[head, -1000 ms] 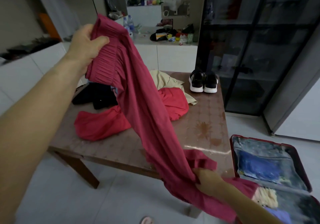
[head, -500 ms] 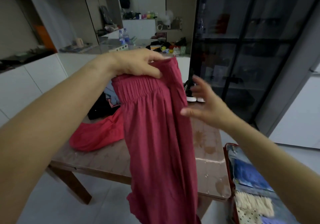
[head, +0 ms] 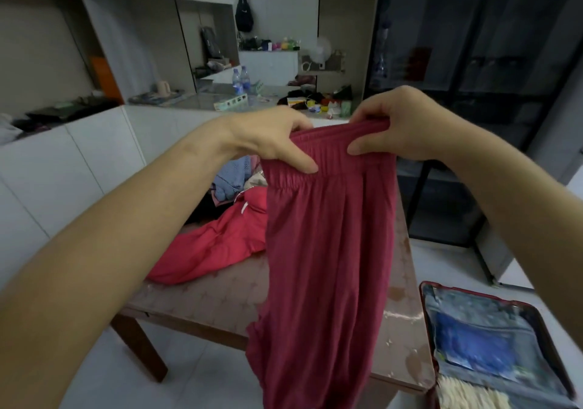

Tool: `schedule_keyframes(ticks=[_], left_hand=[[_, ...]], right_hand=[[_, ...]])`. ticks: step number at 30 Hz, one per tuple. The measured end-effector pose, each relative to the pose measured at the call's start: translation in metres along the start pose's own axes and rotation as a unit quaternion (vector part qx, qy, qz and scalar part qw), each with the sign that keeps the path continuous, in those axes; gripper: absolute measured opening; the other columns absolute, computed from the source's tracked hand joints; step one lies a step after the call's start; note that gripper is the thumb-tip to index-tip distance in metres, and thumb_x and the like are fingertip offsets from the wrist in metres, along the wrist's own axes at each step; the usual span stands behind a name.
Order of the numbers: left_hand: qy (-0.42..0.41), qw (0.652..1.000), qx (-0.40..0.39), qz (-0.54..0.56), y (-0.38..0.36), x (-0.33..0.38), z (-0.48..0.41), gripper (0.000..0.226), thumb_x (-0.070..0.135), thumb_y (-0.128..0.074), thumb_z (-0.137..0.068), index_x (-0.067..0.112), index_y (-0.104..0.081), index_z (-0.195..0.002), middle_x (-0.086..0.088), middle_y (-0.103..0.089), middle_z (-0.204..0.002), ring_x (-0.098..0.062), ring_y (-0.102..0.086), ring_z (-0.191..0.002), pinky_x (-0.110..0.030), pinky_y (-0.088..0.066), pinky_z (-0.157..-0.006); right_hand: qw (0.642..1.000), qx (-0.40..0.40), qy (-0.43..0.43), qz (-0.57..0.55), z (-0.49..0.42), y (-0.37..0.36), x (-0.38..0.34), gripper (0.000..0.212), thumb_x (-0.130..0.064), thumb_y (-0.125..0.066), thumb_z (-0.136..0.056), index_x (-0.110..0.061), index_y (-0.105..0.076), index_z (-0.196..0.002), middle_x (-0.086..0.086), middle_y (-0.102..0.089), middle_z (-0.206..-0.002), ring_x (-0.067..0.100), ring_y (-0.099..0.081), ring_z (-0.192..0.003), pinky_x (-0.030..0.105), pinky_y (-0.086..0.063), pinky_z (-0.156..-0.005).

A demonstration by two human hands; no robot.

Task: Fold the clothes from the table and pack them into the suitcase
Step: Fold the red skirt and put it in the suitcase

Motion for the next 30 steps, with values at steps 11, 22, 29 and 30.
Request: schedule_keyframes(ticks=[11, 22, 29, 30], left_hand=[[-0.031, 0.953, 0.235, 0.191, 0.009, 0.006, 0.007, 0.037, 0.037, -0.083, -0.068, 0.02, -0.053, -0.079, -0.002, -0.057, -0.081, -0.013, -0.053, -0.073, -0.03, -0.044, -0.064], [0.115, 0.918, 0.201, 0.321, -0.151, -0.136, 0.042, 0.02, 0.01, -0.072, -0.082, 0.014, -0.058, -0.096, 0.003, -0.062, -0.088, -0.008, -0.058, -0.078, -0.014, -0.046, -0.067], [0.061, 0.954, 0.153, 0.25, -0.214, -0.138, 0.046, 0.037, 0.009, -0.07, -0.081, 0.036, -0.064, -0.105, 0.024, -0.066, -0.095, 0.008, -0.06, -0.086, -0.014, -0.048, -0.078], [0.068, 0.95, 0.17, 0.252, -0.214, -0.141, 0.045, 0.032, 0.01, -0.068, -0.082, 0.032, -0.068, -0.104, 0.021, -0.069, -0.093, 0.009, -0.061, -0.083, -0.019, -0.049, -0.079]], right_hand=[[0.984, -0.043, 0.022, 0.17, -0.013, -0.001, -0.024, 0.064, -0.067, -0.065, -0.057, -0.018, -0.063, -0.098, -0.002, -0.063, -0.087, 0.022, -0.059, -0.084, 0.041, -0.048, -0.082], [0.988, 0.125, -0.02, 0.086, -0.01, 0.078, 0.028, 0.035, -0.039, -0.077, -0.07, -0.018, -0.062, -0.093, 0.0, -0.057, -0.077, 0.021, -0.053, -0.079, 0.03, -0.038, -0.076], [0.982, 0.15, -0.037, 0.104, -0.014, 0.096, 0.038, 0.043, -0.042, -0.076, -0.07, -0.01, -0.065, -0.096, 0.011, -0.061, -0.083, 0.027, -0.055, -0.077, 0.026, -0.042, -0.062], [0.982, 0.148, -0.039, 0.108, -0.014, 0.096, 0.04, 0.043, -0.042, -0.076, -0.07, -0.01, -0.065, -0.097, 0.011, -0.06, -0.083, 0.027, -0.055, -0.077, 0.026, -0.042, -0.062]])
Point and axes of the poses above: each hand's wrist, its own z-axis away from the middle knuckle, its own y-axis out of the back of the hand, x = y × z, the point moved 6 cm from there along -z, towards the middle knuckle
